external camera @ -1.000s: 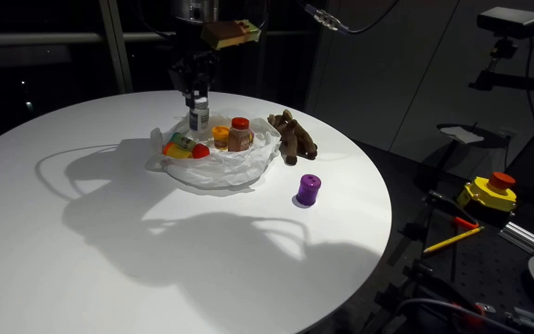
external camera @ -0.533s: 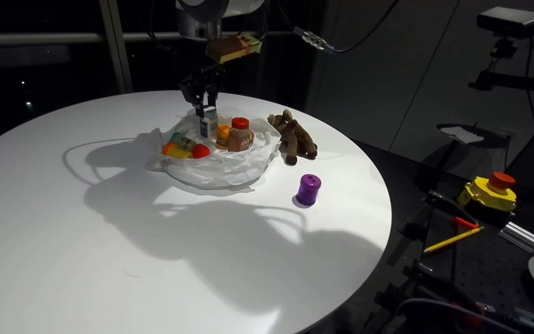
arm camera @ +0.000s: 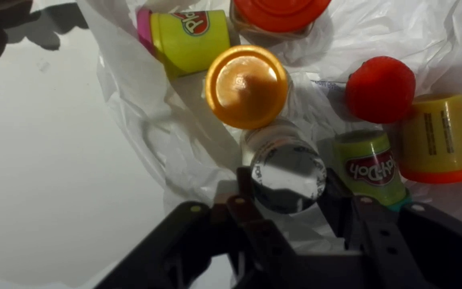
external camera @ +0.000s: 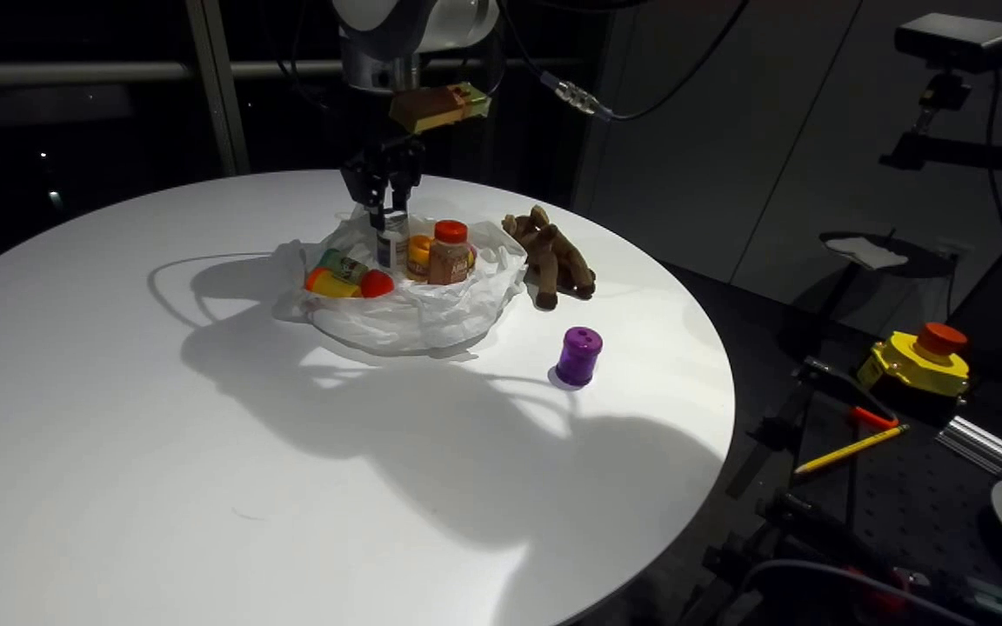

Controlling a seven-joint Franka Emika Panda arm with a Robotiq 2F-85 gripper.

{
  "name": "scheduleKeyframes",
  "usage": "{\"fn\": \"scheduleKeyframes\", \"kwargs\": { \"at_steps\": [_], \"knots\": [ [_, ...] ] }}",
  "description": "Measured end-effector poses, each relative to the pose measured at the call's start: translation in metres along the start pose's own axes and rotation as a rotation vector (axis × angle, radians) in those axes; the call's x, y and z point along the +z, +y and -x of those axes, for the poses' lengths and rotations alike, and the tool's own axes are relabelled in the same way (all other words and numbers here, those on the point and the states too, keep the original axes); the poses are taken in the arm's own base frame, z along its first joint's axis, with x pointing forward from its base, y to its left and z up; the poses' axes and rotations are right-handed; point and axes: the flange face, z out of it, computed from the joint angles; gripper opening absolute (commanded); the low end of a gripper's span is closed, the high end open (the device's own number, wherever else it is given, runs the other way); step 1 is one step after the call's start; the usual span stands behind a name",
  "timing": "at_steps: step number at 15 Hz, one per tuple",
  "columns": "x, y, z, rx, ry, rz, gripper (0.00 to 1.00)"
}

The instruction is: Put all the objects on the table into the plastic bag.

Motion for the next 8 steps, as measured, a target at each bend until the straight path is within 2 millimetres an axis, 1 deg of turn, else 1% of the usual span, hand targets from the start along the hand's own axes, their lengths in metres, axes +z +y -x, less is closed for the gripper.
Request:
{"fn": "scheduleKeyframes", "kwargs": {
  "at_steps": [1,2,3,4,5,7,8],
  "knots": [
    [0.005,0.000,0.000,0.002,-0.007,-0.009,0.70],
    [0.010,0.000,0.001,0.004,-0.013,-0.018,0.75],
    [0.014,-0.001,0.001,0.005,-0.019,-0.026,0.84],
    [0.016,-0.002,0.002,0.004,-0.022,-0.029,0.90],
    [0.016,-0.003,0.002,0.002,-0.020,-0.031,0.99],
    [0.012,-0.011,-0.001,-0.007,-0.004,-0.039,1.00],
    [0.006,-0.016,-0.003,-0.013,0.016,-0.043,1.00]
  ]
}}
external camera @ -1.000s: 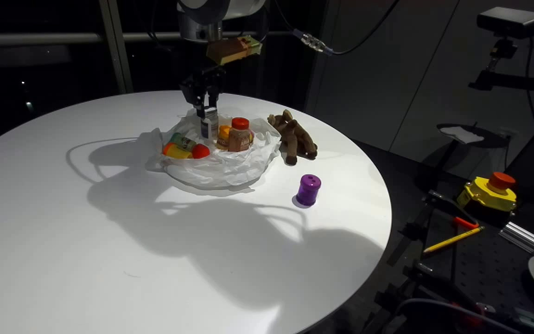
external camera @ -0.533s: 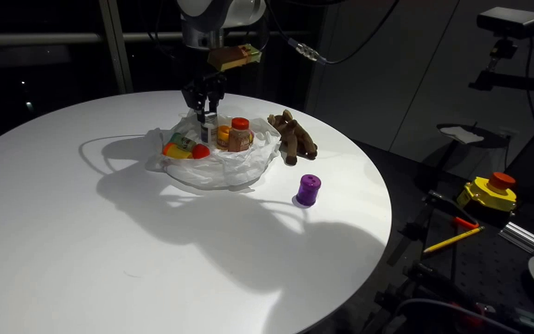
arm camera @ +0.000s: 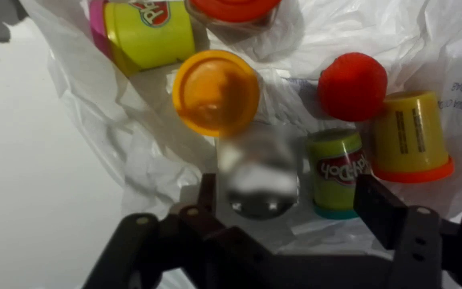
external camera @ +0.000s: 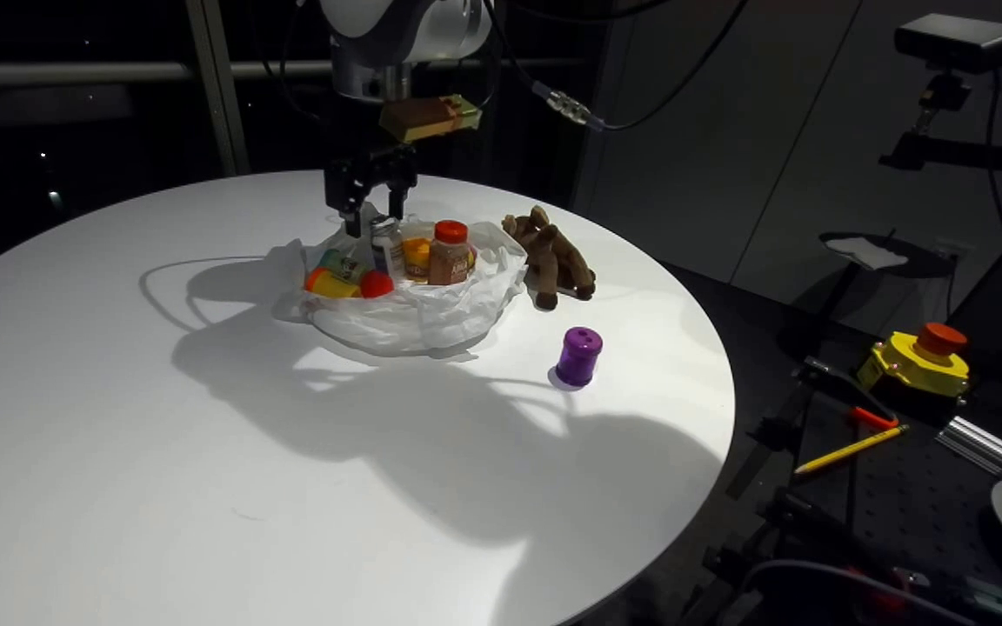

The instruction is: Put all the objects on the table into the plastic bag.

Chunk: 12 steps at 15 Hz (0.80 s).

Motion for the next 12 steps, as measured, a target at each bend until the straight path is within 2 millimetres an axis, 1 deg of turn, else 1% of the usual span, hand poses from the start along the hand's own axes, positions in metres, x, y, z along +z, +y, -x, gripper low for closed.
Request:
{"fn": "scheduleKeyframes", "kwargs": {
  "at_steps": [2,4,6,8,9,10,12],
  "knots": [
    [-0.019,-0.014,-0.006,-0.016,0.053,-0.005,1.00],
    [-0.049,-0.028,-0.007,-0.030,0.107,-0.008,1.00],
    [-0.081,-0.040,-0.001,-0.020,0.151,-0.012,0.99],
    [-0.106,-0.046,0.010,0.012,0.175,-0.014,1.00],
    [-0.116,-0.047,0.017,0.034,0.174,-0.014,1.00],
    [-0.123,-0.047,0.025,0.056,0.167,-0.014,1.00],
    [-0.133,-0.043,0.046,0.100,0.135,-0.014,1.00]
  ]
}}
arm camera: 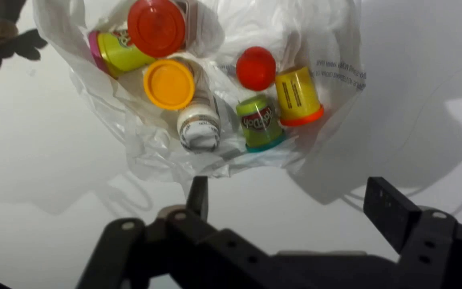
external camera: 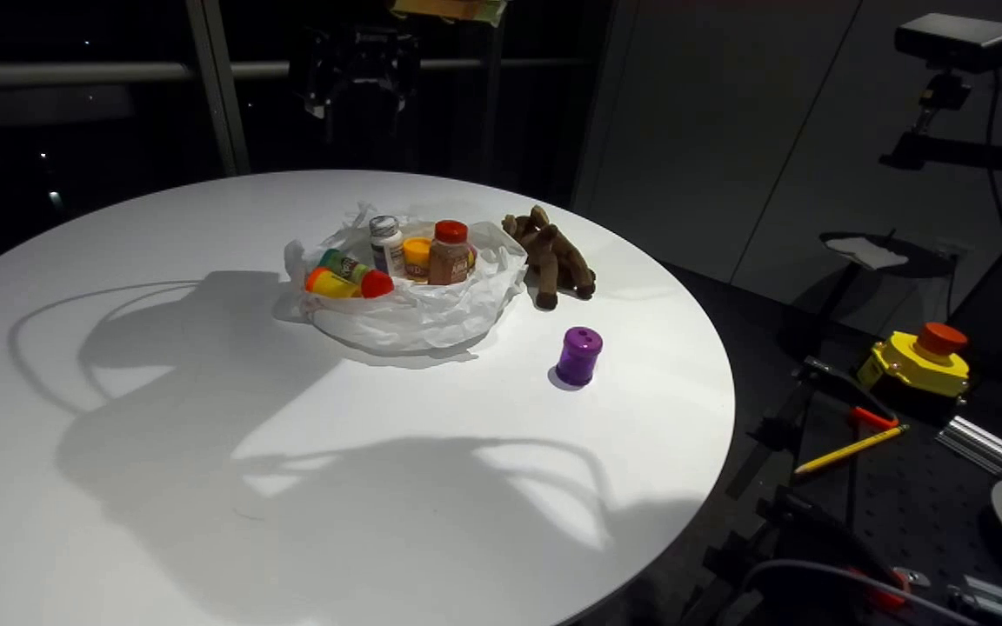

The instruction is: Put all the objects on the table into the plastic bag.

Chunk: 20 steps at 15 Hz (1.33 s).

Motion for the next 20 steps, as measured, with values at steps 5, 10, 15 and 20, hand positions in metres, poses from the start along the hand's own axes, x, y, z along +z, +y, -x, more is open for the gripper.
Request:
{"fn": "scheduleKeyframes", "kwargs": {
  "at_steps": [5,10,15,20],
  "knots": [
    [-0.006,0.029,0.061,0.077,-0.103,-0.011,1.00],
    [0.009,0.066,0.143,0.126,-0.235,0.013,1.00],
    [0.048,0.097,0.250,0.093,-0.409,0.017,1.00],
    [0.068,0.099,0.287,-0.071,-0.377,-0.018,1.00]
  ]
}}
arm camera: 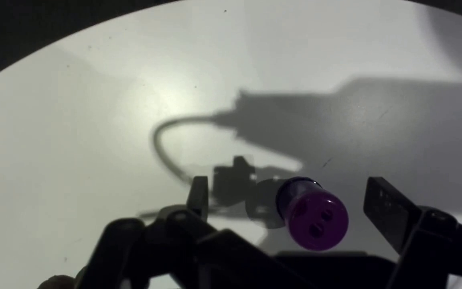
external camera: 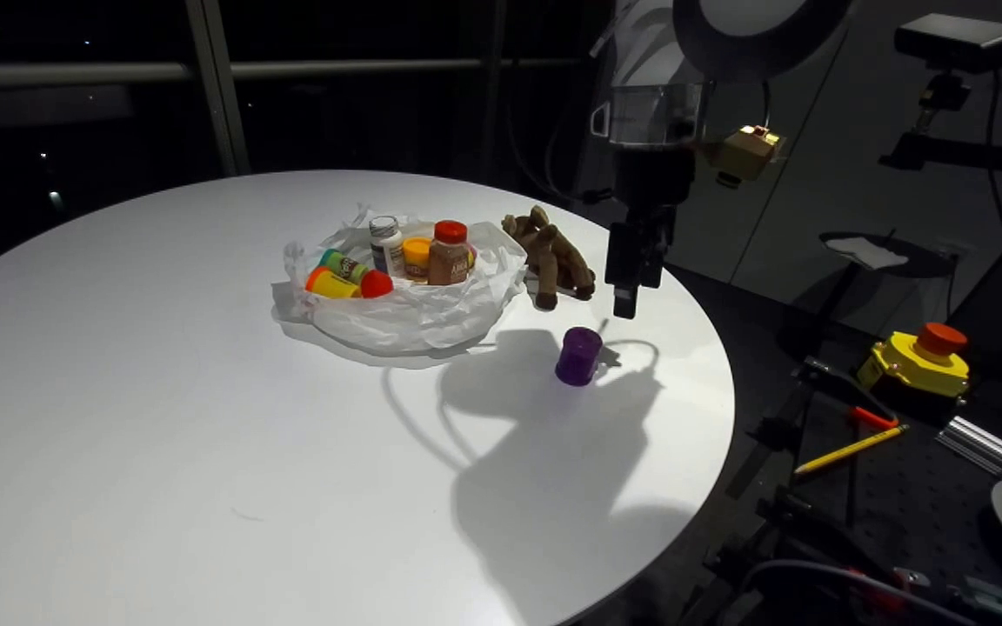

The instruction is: Put all the objects on the table into the plastic bag.

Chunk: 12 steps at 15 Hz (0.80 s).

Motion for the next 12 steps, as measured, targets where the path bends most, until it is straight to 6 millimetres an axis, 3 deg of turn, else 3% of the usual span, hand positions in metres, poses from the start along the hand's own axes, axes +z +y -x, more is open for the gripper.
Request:
{"fn": "scheduleKeyframes", "kwargs": {
  "at_steps": [5,12],
  "knots": [
    [0.002,-0.012,-0.007,-0.119,0.086,0.014,1.00],
    [0.028,-0.027,-0.016,-0.227,0.104,0.011,1.00]
  ]
}}
